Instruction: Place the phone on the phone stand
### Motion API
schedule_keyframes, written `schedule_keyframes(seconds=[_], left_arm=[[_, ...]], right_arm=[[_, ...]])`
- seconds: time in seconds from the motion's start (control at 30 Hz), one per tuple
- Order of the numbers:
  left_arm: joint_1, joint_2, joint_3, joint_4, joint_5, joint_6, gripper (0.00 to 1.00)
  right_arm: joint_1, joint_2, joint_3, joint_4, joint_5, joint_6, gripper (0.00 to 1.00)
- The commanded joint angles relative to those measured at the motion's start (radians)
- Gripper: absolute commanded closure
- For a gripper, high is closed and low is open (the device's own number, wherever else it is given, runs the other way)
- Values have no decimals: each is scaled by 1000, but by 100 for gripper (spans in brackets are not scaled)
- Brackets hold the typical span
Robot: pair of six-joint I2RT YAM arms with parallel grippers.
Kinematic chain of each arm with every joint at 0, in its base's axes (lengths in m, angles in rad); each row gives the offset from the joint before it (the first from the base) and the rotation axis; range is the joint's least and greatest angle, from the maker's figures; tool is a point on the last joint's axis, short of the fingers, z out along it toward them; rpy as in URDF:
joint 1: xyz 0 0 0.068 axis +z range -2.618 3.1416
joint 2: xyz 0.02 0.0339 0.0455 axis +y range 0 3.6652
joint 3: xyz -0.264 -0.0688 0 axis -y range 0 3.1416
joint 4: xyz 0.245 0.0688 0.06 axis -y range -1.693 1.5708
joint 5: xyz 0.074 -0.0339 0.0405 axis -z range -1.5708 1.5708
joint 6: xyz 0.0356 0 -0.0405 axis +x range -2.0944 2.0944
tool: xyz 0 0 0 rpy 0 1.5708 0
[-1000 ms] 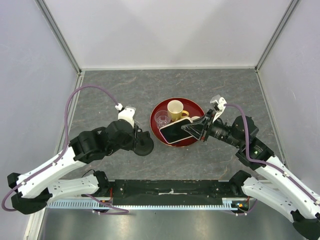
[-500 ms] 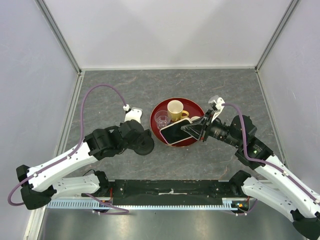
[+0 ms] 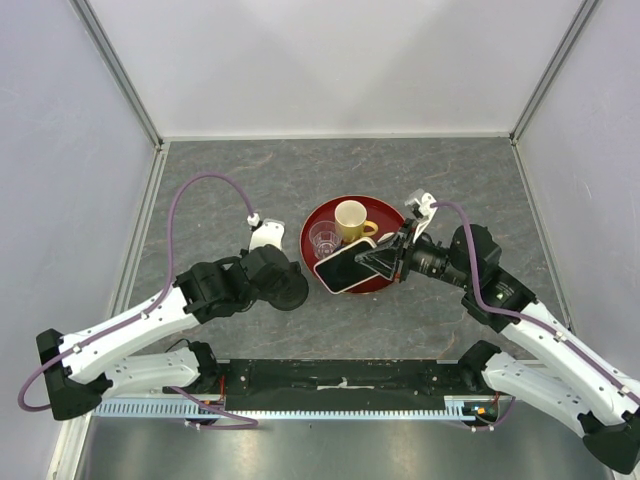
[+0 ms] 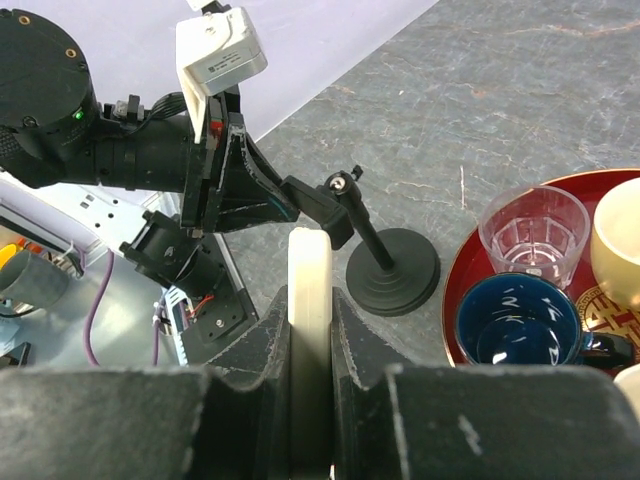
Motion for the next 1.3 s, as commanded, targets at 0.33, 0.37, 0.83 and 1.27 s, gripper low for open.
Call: schedule_keyframes(seconds=[0.33, 0.37, 0.83, 1.27], left_arm=[[12, -172, -89, 184, 77, 229, 98], [12, -182, -92, 184, 81, 238, 98], [19, -151, -79, 198, 192, 282, 69], [23, -206, -47, 167, 179, 267, 72]], right_arm=[[41, 98, 95, 66, -171, -106, 100], [55, 107, 108, 40, -156, -118, 100], [249, 178, 195, -46, 73, -178, 100], [252, 147, 200, -50, 45, -166, 100]])
